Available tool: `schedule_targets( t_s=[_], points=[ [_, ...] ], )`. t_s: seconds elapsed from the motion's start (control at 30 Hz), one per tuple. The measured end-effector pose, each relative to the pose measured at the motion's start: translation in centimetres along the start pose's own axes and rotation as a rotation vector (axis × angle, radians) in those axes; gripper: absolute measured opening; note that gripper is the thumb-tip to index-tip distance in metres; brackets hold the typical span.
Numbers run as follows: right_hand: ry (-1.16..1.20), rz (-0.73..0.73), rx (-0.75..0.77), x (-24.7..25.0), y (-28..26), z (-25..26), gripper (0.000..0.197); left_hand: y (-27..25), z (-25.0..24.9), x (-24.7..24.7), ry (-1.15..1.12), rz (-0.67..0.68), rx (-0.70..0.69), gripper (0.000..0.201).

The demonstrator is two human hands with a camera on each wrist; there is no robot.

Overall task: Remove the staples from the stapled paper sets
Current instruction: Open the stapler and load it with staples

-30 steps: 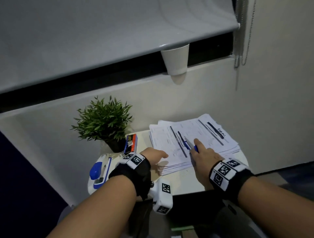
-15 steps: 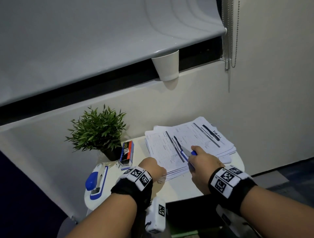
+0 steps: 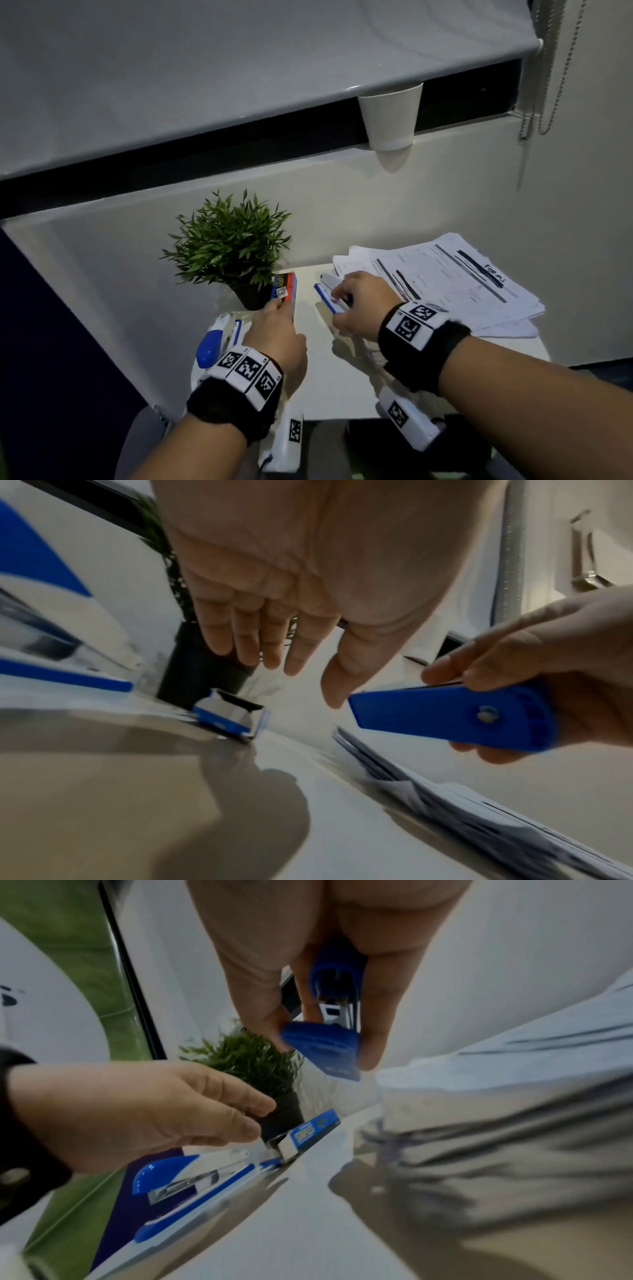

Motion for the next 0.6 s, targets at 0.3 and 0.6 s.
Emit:
schedule_targets(
  t_s=[0.3, 0.6],
  points=[
    [-0.342, 0.193, -0.03, -7.6, 5.4, 5.3, 0.039, 1.3, 0.9, -2.6, 0.202, 0.366, -0.161, 0.072],
    [-0.14, 0.207, -0.033, -8.5, 6.4, 6.5, 0.064, 0.7, 0.5, -1.0, 0.018, 0.259, -0.124, 0.058]
  ],
)
Point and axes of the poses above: each hand's wrist, its own y-axis towards the middle knuckle, its own x-axis out of the back of the hand, z = x × y, the point moved 7 cm from there along y, towards the middle knuckle, and after that the axes turned 11 degrees about -x, right-handed, at the moved point
